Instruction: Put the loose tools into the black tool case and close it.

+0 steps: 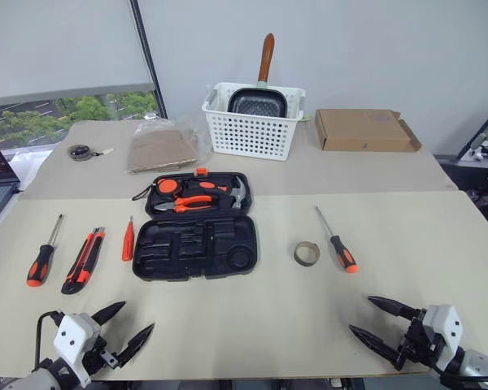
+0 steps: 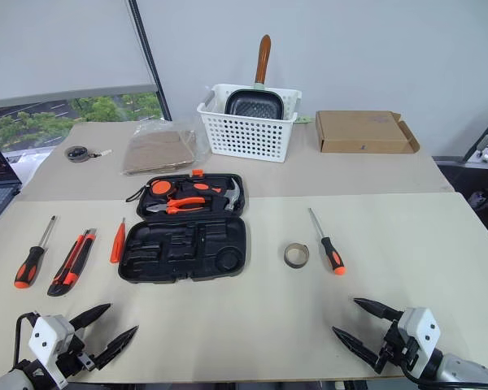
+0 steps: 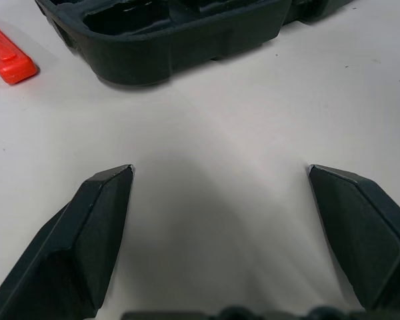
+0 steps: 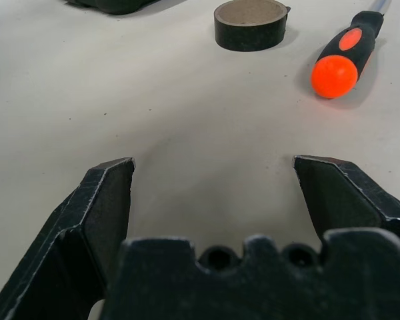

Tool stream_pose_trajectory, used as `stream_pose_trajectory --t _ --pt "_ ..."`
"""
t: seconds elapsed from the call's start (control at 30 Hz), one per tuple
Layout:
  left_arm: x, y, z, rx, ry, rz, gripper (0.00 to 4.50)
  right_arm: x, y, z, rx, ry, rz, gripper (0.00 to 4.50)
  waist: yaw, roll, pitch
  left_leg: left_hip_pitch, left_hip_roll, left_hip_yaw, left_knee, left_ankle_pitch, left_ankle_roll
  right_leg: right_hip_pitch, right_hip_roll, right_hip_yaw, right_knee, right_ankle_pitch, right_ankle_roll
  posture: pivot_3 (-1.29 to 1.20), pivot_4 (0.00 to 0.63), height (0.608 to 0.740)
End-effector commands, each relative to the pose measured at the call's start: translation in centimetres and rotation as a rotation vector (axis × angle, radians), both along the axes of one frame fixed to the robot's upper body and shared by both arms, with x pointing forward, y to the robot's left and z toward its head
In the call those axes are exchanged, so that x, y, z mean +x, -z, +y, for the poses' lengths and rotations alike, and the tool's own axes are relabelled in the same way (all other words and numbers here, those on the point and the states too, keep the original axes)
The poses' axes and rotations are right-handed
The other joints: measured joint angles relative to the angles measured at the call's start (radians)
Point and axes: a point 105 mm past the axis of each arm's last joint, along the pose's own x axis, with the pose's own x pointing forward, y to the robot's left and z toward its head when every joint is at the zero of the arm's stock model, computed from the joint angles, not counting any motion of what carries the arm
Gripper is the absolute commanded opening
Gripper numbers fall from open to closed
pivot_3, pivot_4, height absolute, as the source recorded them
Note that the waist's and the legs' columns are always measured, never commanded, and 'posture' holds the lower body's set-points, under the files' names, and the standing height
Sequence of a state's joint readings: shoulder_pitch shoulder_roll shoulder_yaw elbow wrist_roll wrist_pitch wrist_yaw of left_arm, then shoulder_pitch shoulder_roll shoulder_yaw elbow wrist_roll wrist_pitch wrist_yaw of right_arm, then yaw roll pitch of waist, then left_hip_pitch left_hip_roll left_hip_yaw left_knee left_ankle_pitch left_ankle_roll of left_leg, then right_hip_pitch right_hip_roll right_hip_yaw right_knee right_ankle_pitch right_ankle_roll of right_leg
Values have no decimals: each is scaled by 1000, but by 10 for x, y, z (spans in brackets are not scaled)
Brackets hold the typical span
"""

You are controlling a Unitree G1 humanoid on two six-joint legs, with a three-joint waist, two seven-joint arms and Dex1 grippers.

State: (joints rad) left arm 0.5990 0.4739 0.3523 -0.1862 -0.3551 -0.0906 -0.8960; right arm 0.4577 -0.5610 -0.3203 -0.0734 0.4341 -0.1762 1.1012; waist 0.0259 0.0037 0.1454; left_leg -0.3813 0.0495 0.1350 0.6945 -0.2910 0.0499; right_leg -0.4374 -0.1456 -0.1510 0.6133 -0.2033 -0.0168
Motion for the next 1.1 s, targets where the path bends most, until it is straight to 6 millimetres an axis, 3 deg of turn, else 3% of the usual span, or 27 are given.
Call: stream_pose_trajectory --t 0.03,0.2,0.33,0.5,0.7,0.87,0.97,1.1 --pt "0 9 -1 10 31 48 4500 -1 -8 1 -8 7 -45 4380 2 0 0 0 0 0 0 0 0 0 0 0 0 0 0 0 150 700" --pt "12 -8 2 -73 48 1 4500 0 -16 1 -5 -21 -69 4380 11 0 0 -1 0 -1 0 0 0 -1 0 -1 1 0 0 0 150 700" --pt "17 -27 -1 -179 65 -54 4500 1 -30 21 24 -152 -94 4380 5 -1 1 -2 0 1 0 0 0 -2 1 -1 0 0 0 0 150 700" --pt "25 -57 9 -210 27 -160 4500 20 -61 54 98 -255 -181 4380 -5 -10 3 -2 1 -1 0 0 0 -3 4 -2 0 1 1 0 150 700" --pt "66 -92 75 -218 -369 -273 4500 44 -96 94 147 -379 -258 4380 2 -11 3 -3 0 -2 0 0 1 -3 8 -2 0 2 3 0 150 700" --pt "80 -111 127 -212 -671 -335 4500 56 -128 125 185 -484 -308 4380 0 -13 3 -3 0 -1 0 1 5 0 12 0 0 7 9 0 150 700" --pt "82 -107 153 -168 -813 -288 4500 59 -151 142 201 -556 -362 4380 -7 -13 3 -5 0 1 0 4 9 -1 13 1 0 8 7 0 150 700" --pt "82 -93 165 -102 -876 -204 4500 61 -163 147 209 -584 -378 4380 -11 -14 2 -5 0 1 -1 6 4 -1 15 0 -1 8 6 0 150 700"
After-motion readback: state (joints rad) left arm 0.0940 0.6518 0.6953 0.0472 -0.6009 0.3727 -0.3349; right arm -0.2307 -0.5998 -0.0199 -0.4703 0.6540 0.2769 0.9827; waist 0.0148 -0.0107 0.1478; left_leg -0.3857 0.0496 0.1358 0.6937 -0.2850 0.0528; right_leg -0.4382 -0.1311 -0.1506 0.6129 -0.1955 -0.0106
